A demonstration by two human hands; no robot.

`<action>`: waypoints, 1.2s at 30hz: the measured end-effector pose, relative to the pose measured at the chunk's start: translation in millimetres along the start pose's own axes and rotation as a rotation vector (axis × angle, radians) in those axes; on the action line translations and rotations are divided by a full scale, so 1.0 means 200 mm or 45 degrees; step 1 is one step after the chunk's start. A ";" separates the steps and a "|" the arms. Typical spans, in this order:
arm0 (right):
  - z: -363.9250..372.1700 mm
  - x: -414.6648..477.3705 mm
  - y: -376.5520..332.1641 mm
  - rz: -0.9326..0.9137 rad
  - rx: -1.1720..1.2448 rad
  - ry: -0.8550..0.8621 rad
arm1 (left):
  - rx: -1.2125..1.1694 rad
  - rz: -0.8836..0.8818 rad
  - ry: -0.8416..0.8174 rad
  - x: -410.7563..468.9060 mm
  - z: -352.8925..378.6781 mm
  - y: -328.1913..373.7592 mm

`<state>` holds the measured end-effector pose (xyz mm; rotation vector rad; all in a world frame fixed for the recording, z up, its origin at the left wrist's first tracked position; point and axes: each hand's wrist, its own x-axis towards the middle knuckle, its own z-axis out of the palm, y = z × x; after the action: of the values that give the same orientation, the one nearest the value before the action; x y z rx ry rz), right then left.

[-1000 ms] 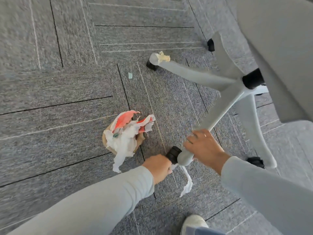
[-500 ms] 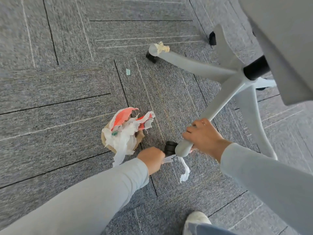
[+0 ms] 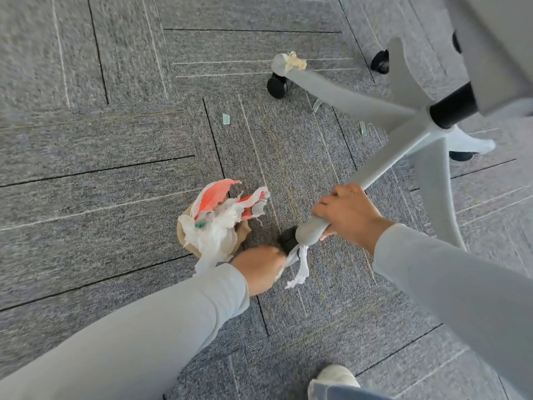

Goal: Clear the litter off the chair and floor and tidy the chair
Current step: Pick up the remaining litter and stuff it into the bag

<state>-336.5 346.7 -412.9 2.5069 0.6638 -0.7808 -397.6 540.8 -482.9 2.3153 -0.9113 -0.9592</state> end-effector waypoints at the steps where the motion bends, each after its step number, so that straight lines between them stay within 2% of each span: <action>1: -0.01 0.00 0.00 0.003 -0.003 0.002 | 0.040 0.059 -0.018 0.00 0.00 0.02; 6: -0.04 0.06 0.01 0.046 0.040 0.036 | 0.055 0.196 0.010 0.04 -0.02 0.12; 8: -0.05 0.09 0.03 0.086 0.063 0.072 | -0.168 0.109 0.002 0.04 -0.05 0.12; 10: -0.06 0.10 0.04 0.114 0.085 0.124 | -0.527 -0.029 -0.013 0.04 -0.08 0.10; 12: -0.03 0.07 0.01 0.129 0.098 0.350 | -0.845 -0.200 -0.059 0.03 -0.09 0.08; 14: 0.03 0.00 -0.04 0.252 0.289 0.657 | -0.785 -0.231 -0.087 0.03 -0.09 0.07; 15: 0.06 -0.05 -0.08 0.347 0.509 0.663 | -0.698 -0.233 -0.105 0.03 -0.09 0.07; 16: 0.10 -0.09 -0.12 0.460 0.803 0.551 | -0.637 -0.223 -0.114 0.04 -0.08 0.08; 18: 0.16 -0.12 -0.19 0.624 1.358 0.097 | -0.591 -0.225 -0.125 0.06 -0.09 0.07; 19: 0.18 -0.11 -0.21 0.607 1.531 -0.097 | -0.597 -0.248 -0.099 0.06 -0.09 0.06; 20: 0.19 -0.09 -0.22 0.564 1.625 -0.192 | -0.629 -0.274 -0.029 0.07 -0.10 0.06; 23: 0.17 -0.03 -0.23 0.572 1.731 -0.122 | -0.826 -0.441 0.247 0.08 -0.15 0.05; 26: 0.18 -0.03 -0.23 0.563 1.787 -0.194 | -0.987 -0.522 0.273 0.12 -0.20 0.06; 28: 0.19 -0.04 -0.19 0.589 1.701 -0.206 | -0.913 -0.520 0.276 0.12 -0.23 0.06; 31: 0.20 -0.05 -0.07 0.768 1.491 -0.032 | -0.724 -0.586 0.385 0.15 -0.28 0.01; 33: 0.20 -0.05 -0.03 0.808 1.401 0.057 | -0.776 -0.619 0.508 0.19 -0.31 0.01; 36: 0.22 -0.04 -0.08 0.727 1.351 0.029 | -0.948 -0.672 0.670 0.23 -0.31 0.04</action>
<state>-369.1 333.2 -444.1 3.3281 -0.6656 -1.0288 -329.1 512.1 -457.1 1.9779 0.2626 -0.6475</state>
